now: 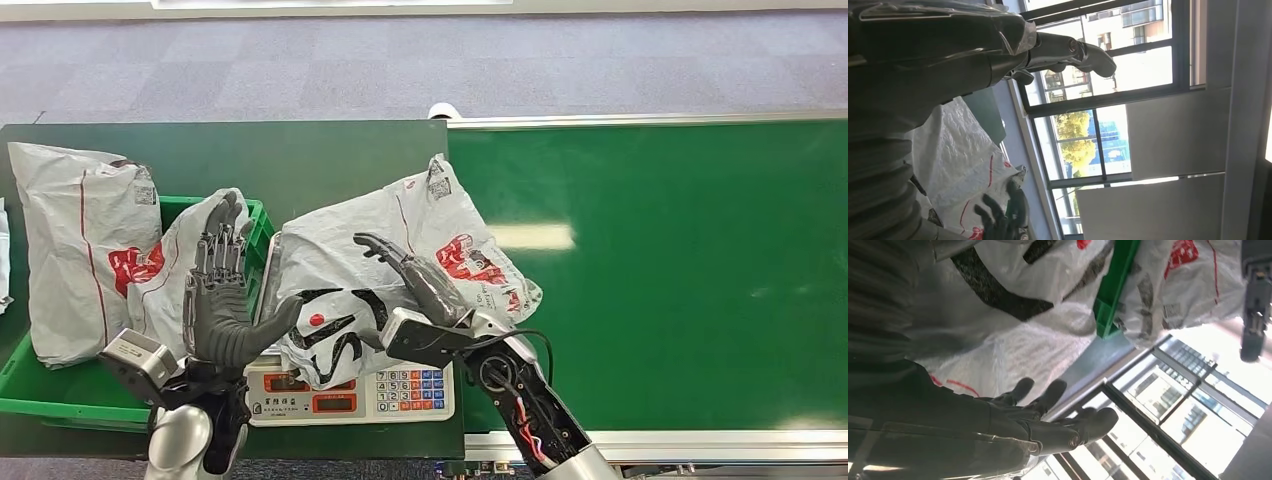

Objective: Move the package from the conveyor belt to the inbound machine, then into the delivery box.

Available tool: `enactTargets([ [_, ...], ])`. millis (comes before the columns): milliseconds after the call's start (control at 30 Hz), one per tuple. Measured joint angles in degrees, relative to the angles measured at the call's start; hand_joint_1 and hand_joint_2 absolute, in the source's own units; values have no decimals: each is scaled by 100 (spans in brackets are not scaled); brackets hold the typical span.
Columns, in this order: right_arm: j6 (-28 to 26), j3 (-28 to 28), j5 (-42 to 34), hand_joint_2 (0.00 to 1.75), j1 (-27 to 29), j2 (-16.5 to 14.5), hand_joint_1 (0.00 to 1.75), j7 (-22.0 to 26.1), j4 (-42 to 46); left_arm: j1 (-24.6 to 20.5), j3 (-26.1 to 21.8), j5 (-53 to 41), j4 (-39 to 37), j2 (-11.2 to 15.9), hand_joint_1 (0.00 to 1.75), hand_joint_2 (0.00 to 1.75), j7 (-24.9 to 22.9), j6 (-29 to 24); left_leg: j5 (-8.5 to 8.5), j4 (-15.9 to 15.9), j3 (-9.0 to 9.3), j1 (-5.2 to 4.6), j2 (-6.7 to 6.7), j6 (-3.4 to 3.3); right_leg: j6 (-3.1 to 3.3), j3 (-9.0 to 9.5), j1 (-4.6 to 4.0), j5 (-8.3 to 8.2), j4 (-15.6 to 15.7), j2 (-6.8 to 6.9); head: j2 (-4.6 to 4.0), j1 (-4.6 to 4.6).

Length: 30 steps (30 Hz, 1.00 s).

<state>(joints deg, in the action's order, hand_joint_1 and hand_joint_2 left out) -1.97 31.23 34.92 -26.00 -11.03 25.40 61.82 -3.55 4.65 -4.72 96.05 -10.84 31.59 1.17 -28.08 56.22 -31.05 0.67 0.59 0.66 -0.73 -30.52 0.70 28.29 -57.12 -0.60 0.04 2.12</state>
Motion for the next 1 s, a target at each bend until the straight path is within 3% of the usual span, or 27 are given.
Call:
enactTargets([
  [233,-261,-135,-293,175,399,378,0,24,1208,154,-53,-170,68,3,0,175,-89,115,0,1,0,-1,1,0,0,0,1,0,2,0,0,0],
  [400,-441,-327,-572,175,897,635,0,224,2093,189,146,-844,13,45,0,175,-473,228,-2,1,-1,-1,1,-1,0,-3,1,0,4,0,0,1],
  [533,-698,-439,-730,175,1227,765,0,486,2576,84,482,-1793,-243,93,0,175,-997,131,-2,1,-1,-1,0,-1,0,-3,1,0,5,0,0,0],
  [667,-956,-511,-884,175,1421,808,0,658,2915,-165,929,-3002,-798,102,0,175,-1874,-300,-1,1,0,-1,-2,-1,0,0,1,-1,5,0,0,1],
  [800,-1038,-562,-934,175,1469,812,0,620,3093,-389,1326,-3812,-1331,88,0,175,-2332,-745,-1,1,2,-1,-3,-1,-1,0,1,-1,4,0,0,0],
  [933,-1096,-588,-936,175,1474,812,0,549,3174,-630,1628,-4711,-1800,69,148,175,-2820,-1060,-1,1,0,-1,-1,-1,-1,-1,1,-1,4,0,0,1],
  [1000,-1130,-591,-924,175,1478,811,0,515,3190,-755,1750,-5050,-2035,58,158,175,-2995,-1067,-1,1,0,-1,-1,-1,-1,-1,1,-1,4,0,0,1],
])
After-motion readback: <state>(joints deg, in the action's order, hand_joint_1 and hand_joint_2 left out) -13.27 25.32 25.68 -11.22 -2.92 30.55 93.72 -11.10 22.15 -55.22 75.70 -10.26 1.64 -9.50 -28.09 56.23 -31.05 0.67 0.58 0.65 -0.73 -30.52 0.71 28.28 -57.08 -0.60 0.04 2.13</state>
